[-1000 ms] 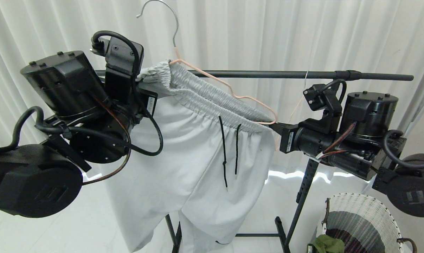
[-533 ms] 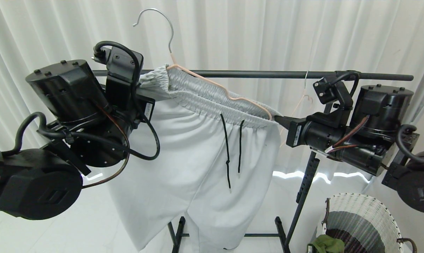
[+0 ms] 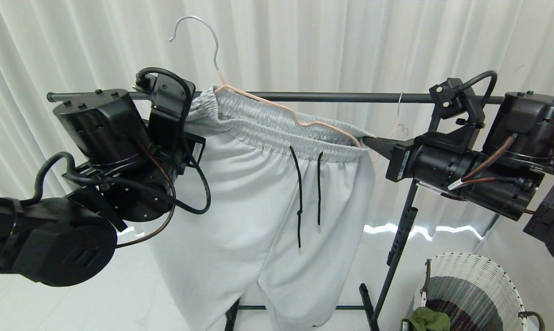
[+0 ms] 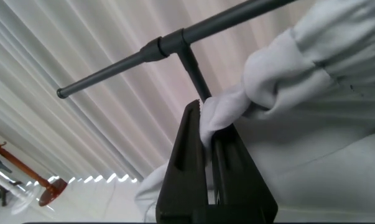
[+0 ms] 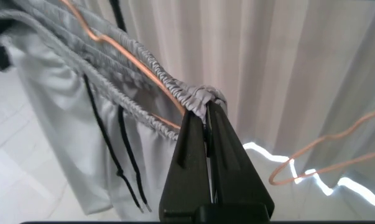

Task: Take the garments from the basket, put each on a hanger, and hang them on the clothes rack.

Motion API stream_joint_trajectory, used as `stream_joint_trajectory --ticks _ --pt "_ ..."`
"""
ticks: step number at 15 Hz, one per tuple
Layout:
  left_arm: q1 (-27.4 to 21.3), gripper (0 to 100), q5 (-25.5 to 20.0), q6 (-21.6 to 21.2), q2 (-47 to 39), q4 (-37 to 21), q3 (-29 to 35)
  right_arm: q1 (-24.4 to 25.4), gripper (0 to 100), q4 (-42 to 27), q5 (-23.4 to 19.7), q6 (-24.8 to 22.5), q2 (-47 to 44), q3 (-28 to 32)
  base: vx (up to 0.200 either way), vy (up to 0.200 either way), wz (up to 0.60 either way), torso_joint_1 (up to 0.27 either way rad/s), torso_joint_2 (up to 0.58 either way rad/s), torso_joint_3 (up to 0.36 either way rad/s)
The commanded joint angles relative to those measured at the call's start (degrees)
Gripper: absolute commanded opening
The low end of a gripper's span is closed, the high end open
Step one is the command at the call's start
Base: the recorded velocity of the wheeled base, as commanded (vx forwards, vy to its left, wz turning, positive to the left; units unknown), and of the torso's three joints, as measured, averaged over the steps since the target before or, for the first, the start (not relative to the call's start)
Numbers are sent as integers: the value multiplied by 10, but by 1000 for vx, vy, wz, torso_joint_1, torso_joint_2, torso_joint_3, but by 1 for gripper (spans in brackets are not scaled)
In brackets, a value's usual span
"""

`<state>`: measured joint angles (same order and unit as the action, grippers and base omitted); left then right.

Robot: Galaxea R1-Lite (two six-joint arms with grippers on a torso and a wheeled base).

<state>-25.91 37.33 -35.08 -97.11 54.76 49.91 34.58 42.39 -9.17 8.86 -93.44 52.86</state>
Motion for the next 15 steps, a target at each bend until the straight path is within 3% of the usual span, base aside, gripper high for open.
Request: stream_joint_trajectory --ticks 1,9,15 --pt "0 0 -1 -3 -4 0 -8 0 0 1 -5 -2 13 3 0 0 0 0 0 0" --pt "24 0 -1 -12 -4 19 -11 -36 0 -6 -14 -2 26 6 0 0 0 0 0 0" --pt "2 0 -1 5 -3 21 -3 21 0 -12 -33 -10 23 -43 0 0 0 0 0 0"
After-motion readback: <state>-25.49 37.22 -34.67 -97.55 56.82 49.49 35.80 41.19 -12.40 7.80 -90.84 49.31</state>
